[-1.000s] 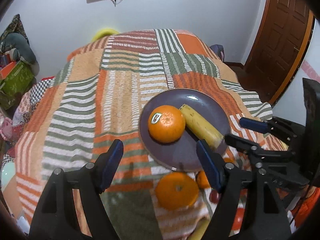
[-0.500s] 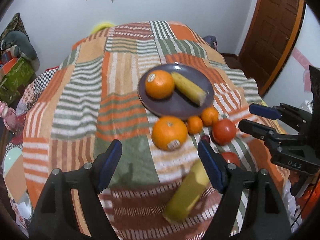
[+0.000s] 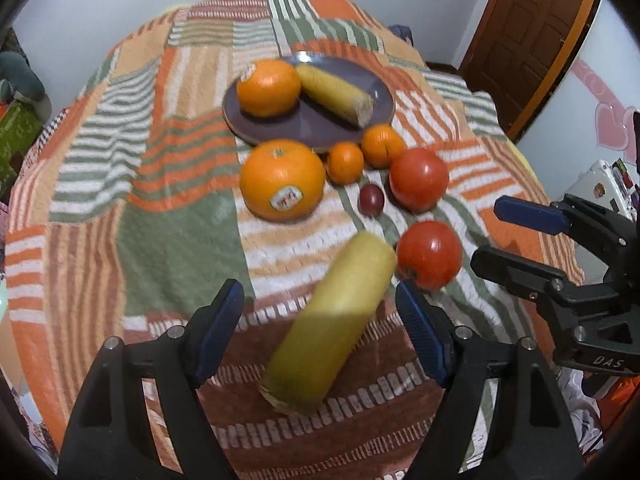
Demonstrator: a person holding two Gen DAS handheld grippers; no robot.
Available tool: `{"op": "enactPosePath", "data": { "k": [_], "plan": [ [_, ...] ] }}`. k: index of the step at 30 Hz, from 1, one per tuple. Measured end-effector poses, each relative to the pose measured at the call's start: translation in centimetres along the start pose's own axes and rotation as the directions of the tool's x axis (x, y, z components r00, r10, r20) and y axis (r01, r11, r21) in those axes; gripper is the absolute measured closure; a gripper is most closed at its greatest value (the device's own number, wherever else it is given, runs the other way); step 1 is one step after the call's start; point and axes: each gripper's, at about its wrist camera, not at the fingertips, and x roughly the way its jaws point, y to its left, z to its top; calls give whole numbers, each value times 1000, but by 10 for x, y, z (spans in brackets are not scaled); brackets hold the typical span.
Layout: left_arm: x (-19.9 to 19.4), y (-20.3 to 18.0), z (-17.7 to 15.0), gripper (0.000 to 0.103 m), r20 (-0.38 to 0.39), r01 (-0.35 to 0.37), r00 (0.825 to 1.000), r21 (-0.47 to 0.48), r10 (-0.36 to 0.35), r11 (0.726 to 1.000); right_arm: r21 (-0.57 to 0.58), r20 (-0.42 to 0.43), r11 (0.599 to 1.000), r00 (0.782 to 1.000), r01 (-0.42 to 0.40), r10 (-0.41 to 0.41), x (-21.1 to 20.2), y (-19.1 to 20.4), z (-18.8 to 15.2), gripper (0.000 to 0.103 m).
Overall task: Organize fruits
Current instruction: 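Grasp the second yellow squash with the left tool while the right tool grasps a red tomato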
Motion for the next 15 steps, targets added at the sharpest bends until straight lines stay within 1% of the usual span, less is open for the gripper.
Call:
{"op": "enactPosePath", "data": {
  "k": [5, 6, 7, 9, 11, 13, 15],
  "plan": [
    [12, -4, -10, 25, -28, 9, 1000, 21, -9, 1000, 4, -34, 1000, 999, -18, 18, 13, 5, -5, 50],
    [14, -5, -11, 27, -29, 11, 1000, 23, -10, 1000, 4, -39, 1000, 999, -22, 22, 16, 5, -5, 50],
    [17, -6, -12, 32, -34, 13, 999, 24, -13, 1000, 4, -43, 1000, 999, -25, 25, 18, 5, -6, 50],
    [23, -6, -14, 37, -42, 12, 999, 22, -11, 1000, 0, -54, 1000, 998, -26, 26, 23, 7, -6, 50],
    [25, -5, -14, 40, -26, 6, 1000, 18, -6, 1000, -2, -62, 1000, 998, -27, 27, 28, 7, -6, 50],
    [25, -5, -13, 45, -17, 18, 1000, 15, -18, 1000, 0, -70, 1000, 997, -27, 27, 32, 6, -6, 50],
    [25, -5, -12, 47, -9, 23, 1000, 10, -23, 1000, 2, -78, 1000, 997, -26, 26, 36, 6, -6, 50]
  ]
}}
